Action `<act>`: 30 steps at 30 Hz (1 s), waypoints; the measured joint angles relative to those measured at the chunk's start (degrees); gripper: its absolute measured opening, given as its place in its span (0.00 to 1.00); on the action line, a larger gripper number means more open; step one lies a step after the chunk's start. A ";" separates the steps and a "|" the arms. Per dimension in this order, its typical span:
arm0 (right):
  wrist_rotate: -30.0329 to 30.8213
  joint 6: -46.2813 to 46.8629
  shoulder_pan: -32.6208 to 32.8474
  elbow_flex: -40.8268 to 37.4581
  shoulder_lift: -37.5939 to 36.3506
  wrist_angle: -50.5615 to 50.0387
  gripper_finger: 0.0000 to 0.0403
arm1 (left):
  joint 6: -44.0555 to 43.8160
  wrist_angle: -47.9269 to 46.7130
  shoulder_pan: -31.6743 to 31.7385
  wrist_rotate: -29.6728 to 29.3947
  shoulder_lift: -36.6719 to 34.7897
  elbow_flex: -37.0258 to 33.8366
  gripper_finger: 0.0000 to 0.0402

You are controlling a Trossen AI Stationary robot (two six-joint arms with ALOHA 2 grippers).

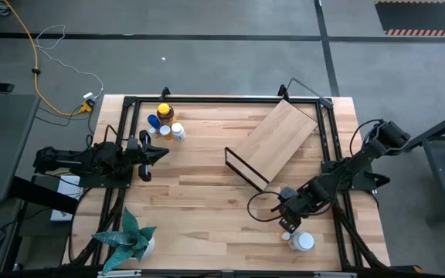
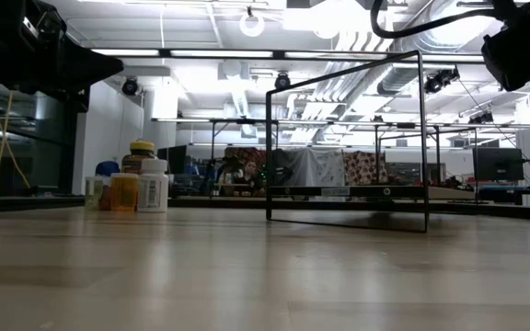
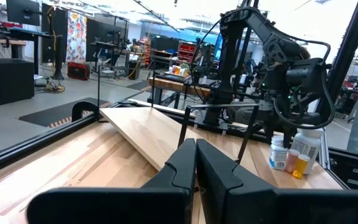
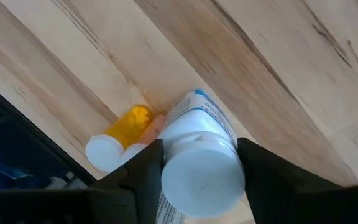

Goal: Pick and place medicine bottles onto shelf by color
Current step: Put the bottom white medicine bottle on the shelf

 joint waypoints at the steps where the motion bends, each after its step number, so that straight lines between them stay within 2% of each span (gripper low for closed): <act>1: -0.01 -0.55 -0.24 0.00 -0.02 -0.05 0.43 | 0.01 -0.02 -0.01 -0.01 0.02 -0.01 0.01; 9: 1.88 -5.95 -1.35 0.63 -0.26 -1.49 0.43 | 0.01 -0.01 -0.01 -0.01 0.01 0.01 0.01; 14: 8.41 -12.53 -1.35 3.89 -0.24 -1.30 0.43 | 0.01 -0.02 0.00 -0.01 0.02 0.00 0.01; 20: 19.68 -22.32 -1.40 8.47 -0.24 -0.18 0.43 | 0.01 0.00 -0.01 -0.01 0.02 -0.01 0.01; 23: 22.34 -28.22 -2.29 8.66 -0.24 4.68 0.43 | 0.01 0.00 -0.01 -0.31 0.01 0.00 0.01; 30: 22.23 -49.66 -6.52 7.19 0.13 24.26 0.43 | 0.02 0.05 0.01 -2.61 0.01 -0.01 0.01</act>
